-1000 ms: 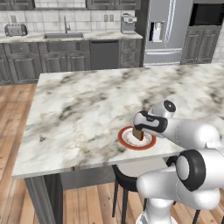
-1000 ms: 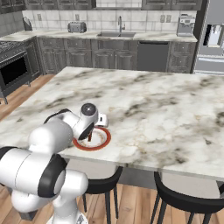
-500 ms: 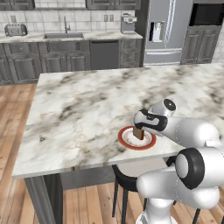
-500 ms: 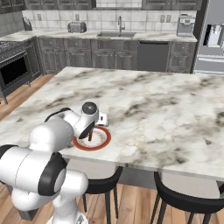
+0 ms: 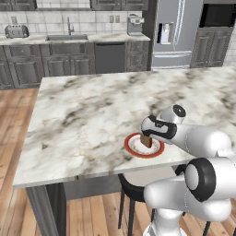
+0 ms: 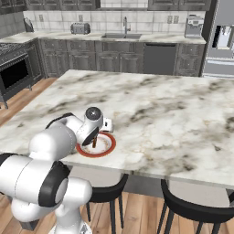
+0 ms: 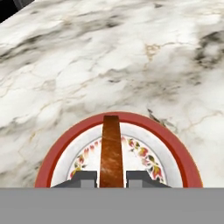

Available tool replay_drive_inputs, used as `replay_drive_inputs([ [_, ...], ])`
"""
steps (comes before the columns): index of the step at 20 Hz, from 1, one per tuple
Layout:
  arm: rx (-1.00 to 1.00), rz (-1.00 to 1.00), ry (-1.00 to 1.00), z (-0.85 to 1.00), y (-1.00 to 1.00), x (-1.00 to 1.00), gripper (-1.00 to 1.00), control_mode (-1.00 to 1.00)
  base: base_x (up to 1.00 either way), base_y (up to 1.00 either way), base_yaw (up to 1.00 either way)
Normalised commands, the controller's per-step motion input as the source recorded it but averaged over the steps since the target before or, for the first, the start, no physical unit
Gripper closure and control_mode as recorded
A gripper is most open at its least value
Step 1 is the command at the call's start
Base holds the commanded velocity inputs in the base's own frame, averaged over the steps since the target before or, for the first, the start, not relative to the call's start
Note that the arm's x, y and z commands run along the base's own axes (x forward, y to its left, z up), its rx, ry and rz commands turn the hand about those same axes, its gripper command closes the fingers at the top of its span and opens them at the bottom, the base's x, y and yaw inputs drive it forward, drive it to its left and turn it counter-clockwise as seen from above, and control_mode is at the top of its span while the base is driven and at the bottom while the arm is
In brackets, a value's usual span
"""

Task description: Start the toaster. Once the lever pops up, take the bread to the plate on the dining counter.

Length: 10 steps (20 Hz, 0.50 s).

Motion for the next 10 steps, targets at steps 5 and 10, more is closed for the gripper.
replay_drive_inputs([
  [5,0.00,0.00,-0.02,-0.04,0.00,0.00,1.00,-1.00,0.00,0.00,0.00],
  [10,0.00,0.00,-0.05,-0.13,0.01,-0.02,1.00,-1.00,0.00,0.00,0.00],
])
